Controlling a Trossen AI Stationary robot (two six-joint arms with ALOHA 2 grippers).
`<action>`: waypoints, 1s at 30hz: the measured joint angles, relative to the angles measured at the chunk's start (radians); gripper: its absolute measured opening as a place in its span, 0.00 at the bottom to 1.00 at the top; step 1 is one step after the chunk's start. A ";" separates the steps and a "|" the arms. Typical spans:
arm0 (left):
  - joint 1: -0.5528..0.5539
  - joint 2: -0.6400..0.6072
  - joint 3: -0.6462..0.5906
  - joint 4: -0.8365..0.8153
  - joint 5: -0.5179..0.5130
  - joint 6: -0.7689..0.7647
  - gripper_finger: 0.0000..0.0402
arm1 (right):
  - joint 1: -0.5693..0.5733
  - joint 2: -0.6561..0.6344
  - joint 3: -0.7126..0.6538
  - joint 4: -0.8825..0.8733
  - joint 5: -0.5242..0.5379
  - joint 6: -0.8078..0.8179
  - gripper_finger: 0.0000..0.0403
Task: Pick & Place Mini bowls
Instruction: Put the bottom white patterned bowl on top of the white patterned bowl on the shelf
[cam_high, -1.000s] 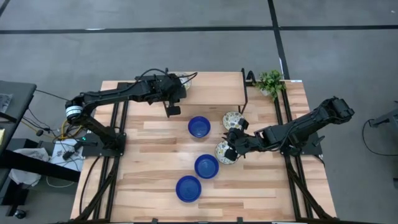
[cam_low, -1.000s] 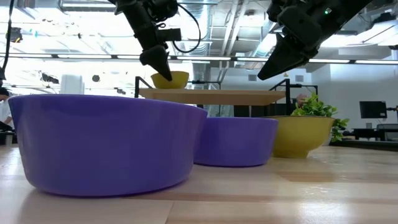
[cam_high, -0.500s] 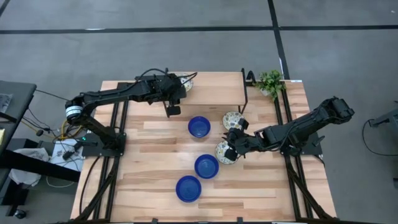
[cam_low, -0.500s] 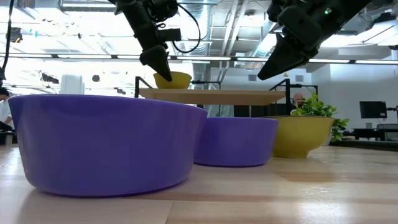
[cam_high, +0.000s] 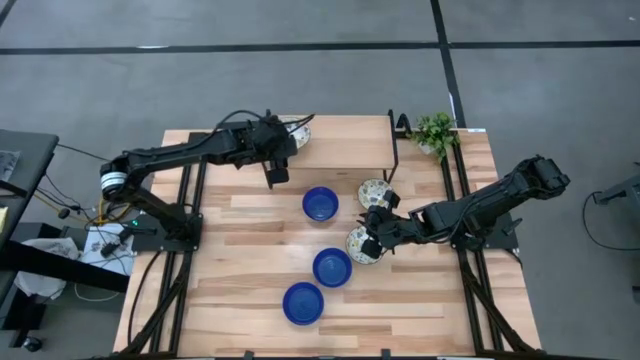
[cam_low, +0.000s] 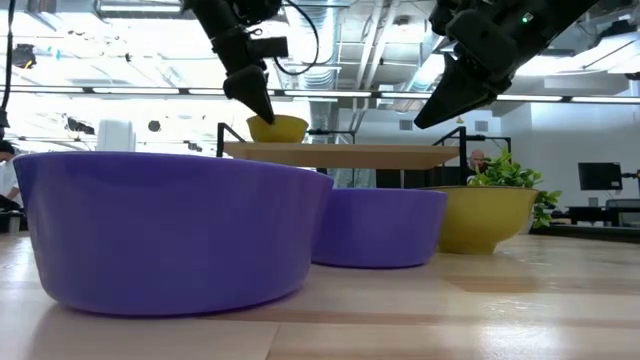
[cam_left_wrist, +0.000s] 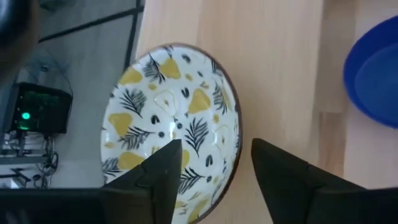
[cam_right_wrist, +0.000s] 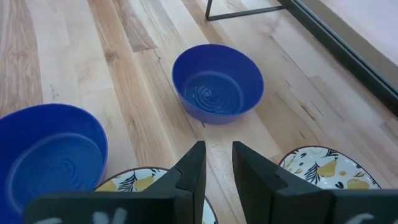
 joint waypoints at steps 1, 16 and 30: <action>-0.003 -0.009 0.000 -0.002 0.000 0.000 0.49 | 0.000 0.000 0.000 -0.001 0.000 0.000 0.17; -0.176 -0.214 0.000 -0.002 0.219 -0.289 0.49 | 0.025 0.003 0.000 0.002 -0.090 0.034 0.17; -0.515 -0.297 -0.432 0.164 0.147 -0.720 0.49 | 0.089 0.003 0.000 -0.017 -0.158 0.047 0.17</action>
